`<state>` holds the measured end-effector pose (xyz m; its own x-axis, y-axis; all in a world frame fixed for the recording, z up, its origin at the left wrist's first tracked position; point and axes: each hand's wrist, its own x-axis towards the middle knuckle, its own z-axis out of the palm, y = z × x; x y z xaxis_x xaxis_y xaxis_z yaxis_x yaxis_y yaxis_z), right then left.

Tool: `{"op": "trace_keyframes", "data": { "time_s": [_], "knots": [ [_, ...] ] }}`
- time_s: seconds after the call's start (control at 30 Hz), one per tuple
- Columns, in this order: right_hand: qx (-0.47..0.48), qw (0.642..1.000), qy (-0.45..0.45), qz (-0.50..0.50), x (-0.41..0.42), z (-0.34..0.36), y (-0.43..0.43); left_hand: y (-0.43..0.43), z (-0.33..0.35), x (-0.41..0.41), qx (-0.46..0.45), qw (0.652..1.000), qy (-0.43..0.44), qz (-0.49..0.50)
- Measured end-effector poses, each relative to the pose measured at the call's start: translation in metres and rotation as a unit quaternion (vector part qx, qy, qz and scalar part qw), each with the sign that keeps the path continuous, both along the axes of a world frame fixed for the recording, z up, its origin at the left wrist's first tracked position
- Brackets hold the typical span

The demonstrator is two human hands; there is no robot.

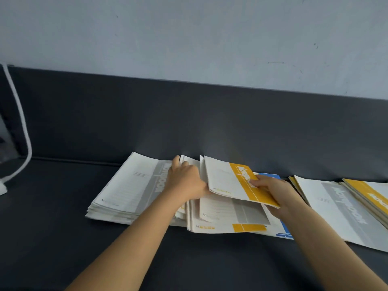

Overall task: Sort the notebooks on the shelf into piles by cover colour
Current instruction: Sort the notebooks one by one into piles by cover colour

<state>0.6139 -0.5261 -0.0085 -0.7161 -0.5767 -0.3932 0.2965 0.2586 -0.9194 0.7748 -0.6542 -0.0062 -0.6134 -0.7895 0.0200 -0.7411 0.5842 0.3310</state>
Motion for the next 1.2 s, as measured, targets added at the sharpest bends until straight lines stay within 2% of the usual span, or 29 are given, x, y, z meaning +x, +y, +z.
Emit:
{"op": "trace_keyframes", "data": {
  "time_s": [0.07, 0.2, 0.27, 0.33, 0.43, 0.5, 0.6, 0.7, 0.8, 0.9, 0.97, 1.1, 1.2],
  "knots": [
    [-0.003, 1.0, 0.003, 0.009, 0.002, 0.001, 0.0, -0.002, 0.01, 0.01, -0.029, 0.998, 0.045, 0.021],
    [-0.015, 0.998, 0.042, 0.035, 0.009, 0.012, -0.006, -0.034, 0.039, 0.062, 0.032, 0.959, 0.268, 0.088],
    [-0.006, 0.994, 0.099, 0.052, 0.016, 0.015, -0.013, -0.052, 0.049, 0.098, 0.043, 0.95, 0.287, 0.113],
    [0.035, 0.976, 0.2, 0.074, 0.024, 0.012, -0.021, -0.064, 0.045, 0.128, 0.07, 0.955, 0.265, 0.116],
    [0.126, 0.931, 0.325, 0.113, 0.035, 0.004, -0.026, -0.078, 0.023, 0.151, 0.129, 0.967, 0.2, 0.087],
    [0.184, 0.906, 0.35, 0.149, 0.041, 0.002, -0.025, -0.08, 0.008, 0.154, 0.121, 0.98, 0.14, 0.073],
    [0.235, 0.881, 0.369, 0.181, 0.045, 0.006, -0.023, -0.07, -0.001, 0.146, 0.019, 0.997, 0.003, 0.072],
    [0.247, 0.868, 0.393, 0.177, 0.054, 0.007, -0.027, -0.049, 0.004, 0.134, -0.032, 0.999, -0.005, 0.033],
    [0.266, 0.848, 0.424, 0.176, 0.063, 0.004, -0.036, -0.019, 0.012, 0.116, 0.026, 0.998, 0.007, -0.062],
    [0.268, 0.834, 0.444, 0.187, 0.071, 0.003, -0.039, 0.005, 0.011, 0.097, 0.033, 0.986, -0.057, -0.15],
    [0.252, 0.833, 0.448, 0.204, 0.07, 0.004, -0.033, 0.008, 0.009, 0.088, 0.031, 0.979, -0.075, -0.189],
    [0.155, 0.878, 0.403, 0.205, 0.044, 0.007, -0.001, 0.003, 0.018, 0.076, 0.006, 0.969, -0.105, -0.222],
    [0.138, 0.876, 0.422, 0.188, 0.009, 0.012, 0.035, 0.011, 0.029, 0.057, -0.004, 0.962, -0.151, -0.227]
  ]
}}
